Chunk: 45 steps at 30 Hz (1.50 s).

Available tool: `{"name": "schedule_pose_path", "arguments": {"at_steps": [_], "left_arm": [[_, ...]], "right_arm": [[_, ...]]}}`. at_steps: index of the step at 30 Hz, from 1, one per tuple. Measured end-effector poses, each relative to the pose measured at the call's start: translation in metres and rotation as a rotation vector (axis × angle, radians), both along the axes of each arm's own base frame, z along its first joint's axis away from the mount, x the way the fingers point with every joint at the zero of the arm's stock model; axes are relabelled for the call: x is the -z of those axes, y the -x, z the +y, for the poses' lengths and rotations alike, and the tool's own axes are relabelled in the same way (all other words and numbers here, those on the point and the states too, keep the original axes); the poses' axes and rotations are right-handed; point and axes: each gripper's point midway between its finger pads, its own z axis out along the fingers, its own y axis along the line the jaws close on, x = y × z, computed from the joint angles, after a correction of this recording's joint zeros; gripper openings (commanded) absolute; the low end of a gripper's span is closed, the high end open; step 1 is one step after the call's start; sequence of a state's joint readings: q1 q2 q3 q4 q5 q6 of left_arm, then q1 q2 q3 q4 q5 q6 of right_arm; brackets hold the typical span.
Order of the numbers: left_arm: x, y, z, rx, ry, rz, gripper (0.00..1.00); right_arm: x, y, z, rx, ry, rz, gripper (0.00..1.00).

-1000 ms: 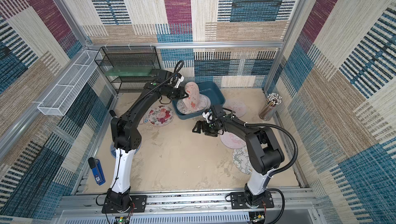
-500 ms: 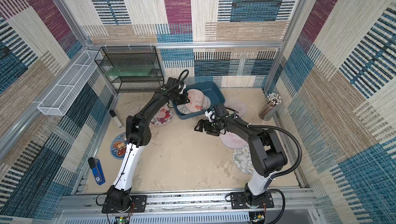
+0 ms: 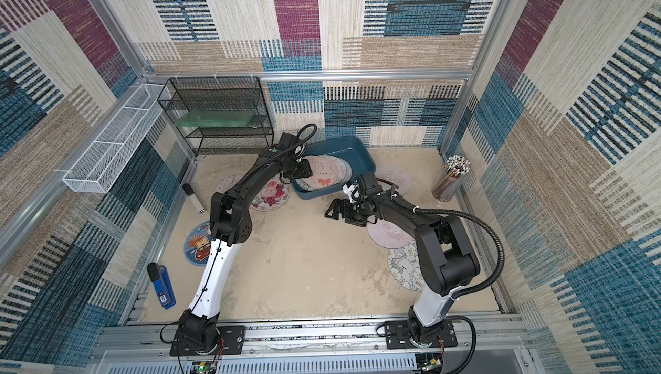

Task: Put the coasters into the storage box
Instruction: Place the coaster in the storage box, then move the coaster to the center of the board.

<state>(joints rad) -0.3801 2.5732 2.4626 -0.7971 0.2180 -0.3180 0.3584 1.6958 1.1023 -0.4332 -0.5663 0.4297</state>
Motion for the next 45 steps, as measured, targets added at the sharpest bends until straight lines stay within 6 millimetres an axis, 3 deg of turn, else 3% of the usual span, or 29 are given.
{"name": "schedule_pose_path", "arguments": {"at_steps": [6,15,21,28,31,35,45], "left_arm": [[-0.023,0.002,0.006,-0.008,-0.02,-0.039,0.72],[-0.062,0.027,0.002,0.033,-0.005,-0.065,0.75],[-0.083,0.067,-0.036,0.147,0.071,-0.058,0.75],[-0.072,0.13,-0.089,0.291,0.176,0.037,0.77],[-0.06,0.151,-0.108,0.331,0.204,0.084,0.79],[-0.049,0.171,-0.125,0.357,0.249,0.145,0.8],[-0.029,0.176,-0.136,0.364,0.273,0.19,0.81]], "right_arm": [[0.002,-0.014,-0.033,0.115,0.06,0.001,0.96],[0.009,-0.031,-0.129,0.39,0.238,0.029,0.96],[0.018,-0.024,-0.194,0.565,0.366,0.073,0.97],[0.039,-0.012,-0.254,0.707,0.478,0.155,0.97],[0.047,-0.01,-0.268,0.731,0.515,0.173,0.97],[0.059,-0.01,-0.274,0.715,0.533,0.199,0.97],[0.072,-0.028,-0.259,0.595,0.488,0.161,0.97]]}}
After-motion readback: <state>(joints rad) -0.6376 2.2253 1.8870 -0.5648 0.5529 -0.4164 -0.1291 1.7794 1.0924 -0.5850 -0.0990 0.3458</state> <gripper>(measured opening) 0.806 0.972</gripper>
